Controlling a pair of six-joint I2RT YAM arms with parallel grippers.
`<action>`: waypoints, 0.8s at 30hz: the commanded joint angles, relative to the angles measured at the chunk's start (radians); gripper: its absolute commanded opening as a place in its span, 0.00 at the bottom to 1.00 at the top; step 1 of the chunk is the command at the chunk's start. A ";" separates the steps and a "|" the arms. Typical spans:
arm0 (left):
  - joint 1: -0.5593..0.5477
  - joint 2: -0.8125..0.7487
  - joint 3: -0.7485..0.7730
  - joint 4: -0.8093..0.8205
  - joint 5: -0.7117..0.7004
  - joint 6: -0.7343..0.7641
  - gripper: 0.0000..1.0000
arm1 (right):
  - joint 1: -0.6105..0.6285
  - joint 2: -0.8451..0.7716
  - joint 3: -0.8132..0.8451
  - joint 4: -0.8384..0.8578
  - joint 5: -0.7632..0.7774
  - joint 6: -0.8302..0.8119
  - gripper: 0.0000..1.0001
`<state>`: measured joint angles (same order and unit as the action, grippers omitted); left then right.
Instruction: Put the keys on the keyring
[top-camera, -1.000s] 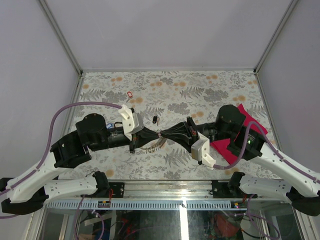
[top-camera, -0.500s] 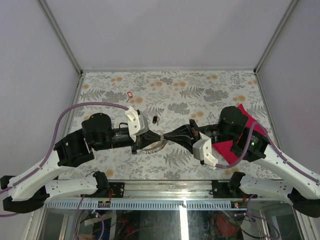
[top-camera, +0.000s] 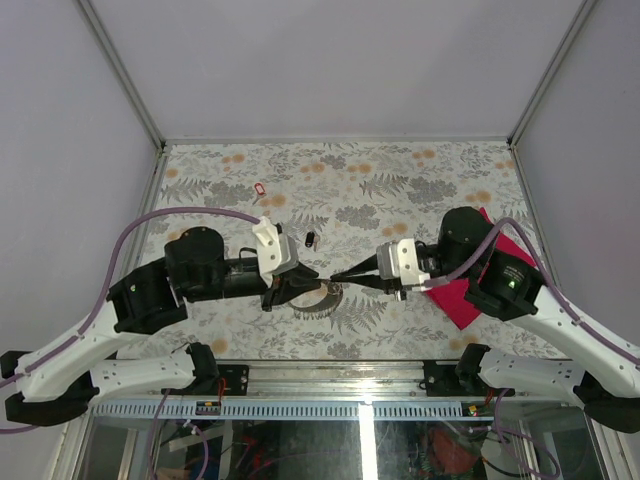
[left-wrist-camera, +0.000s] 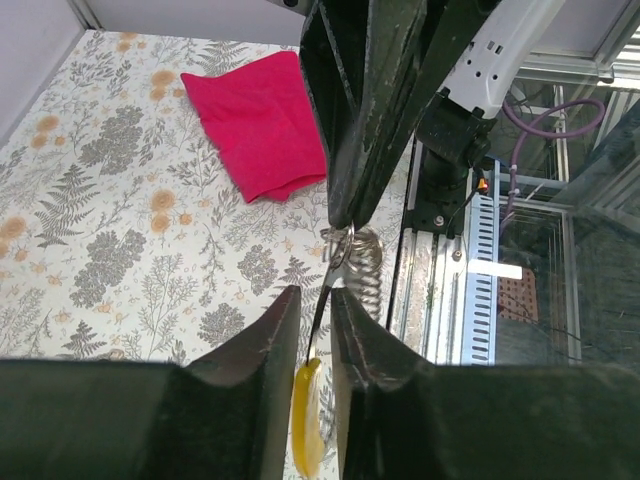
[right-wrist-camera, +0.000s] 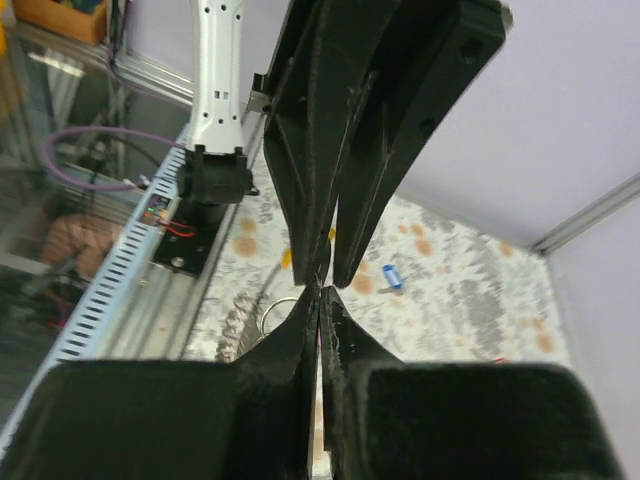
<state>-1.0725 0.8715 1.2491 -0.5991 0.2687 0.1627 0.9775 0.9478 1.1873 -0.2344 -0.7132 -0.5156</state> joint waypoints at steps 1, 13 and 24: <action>-0.001 -0.045 -0.007 0.030 0.011 -0.007 0.23 | 0.008 -0.011 0.029 0.001 0.024 0.322 0.00; 0.000 -0.161 -0.165 0.211 0.061 -0.113 0.32 | 0.009 -0.131 -0.195 0.286 0.138 0.799 0.00; -0.001 -0.184 -0.266 0.456 0.113 -0.194 0.33 | 0.008 -0.159 -0.339 0.572 0.199 0.808 0.00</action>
<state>-1.0725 0.7017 1.0004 -0.3214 0.3466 0.0109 0.9783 0.8101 0.8665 0.1253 -0.5552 0.2707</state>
